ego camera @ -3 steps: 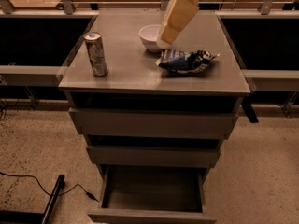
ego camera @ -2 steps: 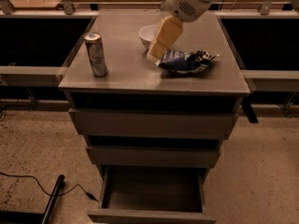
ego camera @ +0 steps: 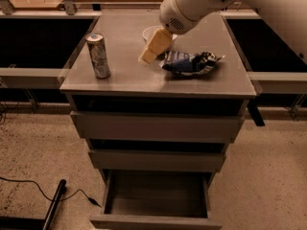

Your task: Place redbull can into bottom drawer

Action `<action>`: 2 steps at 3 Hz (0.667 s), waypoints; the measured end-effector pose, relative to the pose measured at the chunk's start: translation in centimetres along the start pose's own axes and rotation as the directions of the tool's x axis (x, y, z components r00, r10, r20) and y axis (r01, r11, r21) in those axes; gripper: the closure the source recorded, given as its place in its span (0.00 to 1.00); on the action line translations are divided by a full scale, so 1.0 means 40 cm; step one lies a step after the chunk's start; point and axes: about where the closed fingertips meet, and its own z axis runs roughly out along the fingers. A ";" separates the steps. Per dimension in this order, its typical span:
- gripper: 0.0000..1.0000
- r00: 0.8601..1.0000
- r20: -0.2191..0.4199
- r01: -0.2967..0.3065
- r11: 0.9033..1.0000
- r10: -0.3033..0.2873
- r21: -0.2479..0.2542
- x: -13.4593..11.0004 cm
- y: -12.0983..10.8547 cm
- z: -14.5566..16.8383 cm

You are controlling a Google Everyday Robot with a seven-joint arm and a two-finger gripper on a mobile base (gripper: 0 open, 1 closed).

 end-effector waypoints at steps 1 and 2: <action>0.00 1.000 0.000 0.000 1.000 0.000 0.000 0.000 0.000 0.000; 0.00 0.997 0.068 0.025 0.998 -0.021 -0.061 -0.049 0.016 0.058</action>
Offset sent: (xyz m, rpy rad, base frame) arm 0.0174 0.0715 -0.0129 0.1240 0.0317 0.2025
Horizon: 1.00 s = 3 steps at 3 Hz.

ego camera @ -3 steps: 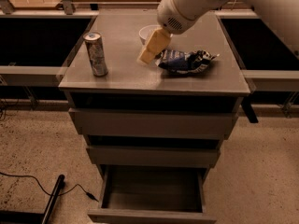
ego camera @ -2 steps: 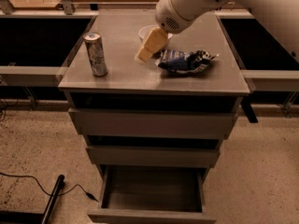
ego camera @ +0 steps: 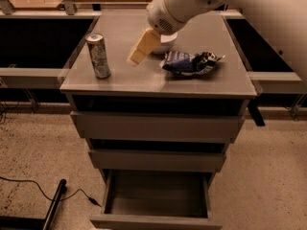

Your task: Place redbull can into bottom drawer

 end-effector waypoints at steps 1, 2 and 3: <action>0.00 0.995 0.102 0.006 0.998 0.000 -0.056 -0.071 -0.002 0.083; 0.00 0.982 0.190 0.000 0.994 0.020 -0.106 -0.132 -0.009 0.168; 0.00 0.963 0.264 -0.016 0.992 0.049 -0.127 -0.172 -0.028 0.237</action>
Offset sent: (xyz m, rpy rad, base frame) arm 0.0545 0.1188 -0.0112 0.2728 0.0497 0.1956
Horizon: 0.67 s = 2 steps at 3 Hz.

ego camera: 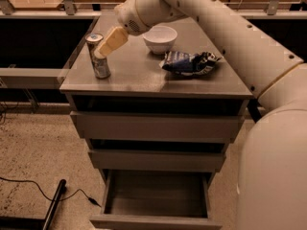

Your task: Place redbull can into bottom drawer

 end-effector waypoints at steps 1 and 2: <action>0.00 0.998 0.055 -0.018 1.000 0.018 -0.004 -0.005 -0.012 0.037; 0.00 0.996 0.084 -0.021 1.000 0.023 -0.019 -0.015 -0.006 0.071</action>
Offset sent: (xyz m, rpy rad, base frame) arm 0.0145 0.0355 -0.0094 0.1174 0.0090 0.0388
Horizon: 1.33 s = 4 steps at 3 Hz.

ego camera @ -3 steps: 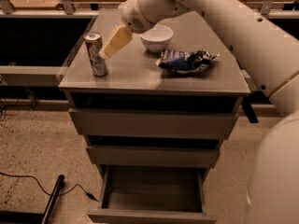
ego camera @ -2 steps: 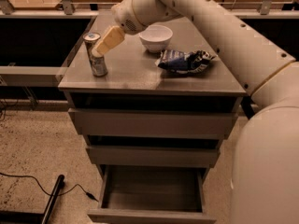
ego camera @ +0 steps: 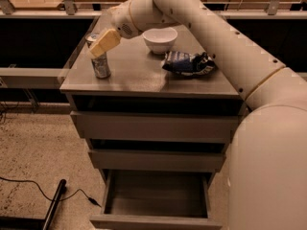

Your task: Place redbull can into bottom drawer

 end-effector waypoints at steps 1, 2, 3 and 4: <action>0.00 1.000 0.009 0.003 0.999 -0.003 -0.034 -0.007 0.028 0.027; 0.02 0.999 0.031 -0.014 0.997 0.017 -0.082 -0.002 0.057 0.048; 0.24 0.998 0.057 -0.027 0.995 0.033 -0.101 0.001 0.069 0.051; 0.47 0.998 0.044 -0.030 0.994 0.035 -0.109 0.012 0.077 0.050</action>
Offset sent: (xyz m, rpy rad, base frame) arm -0.0204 0.0235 -0.0156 0.0318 0.0658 0.0929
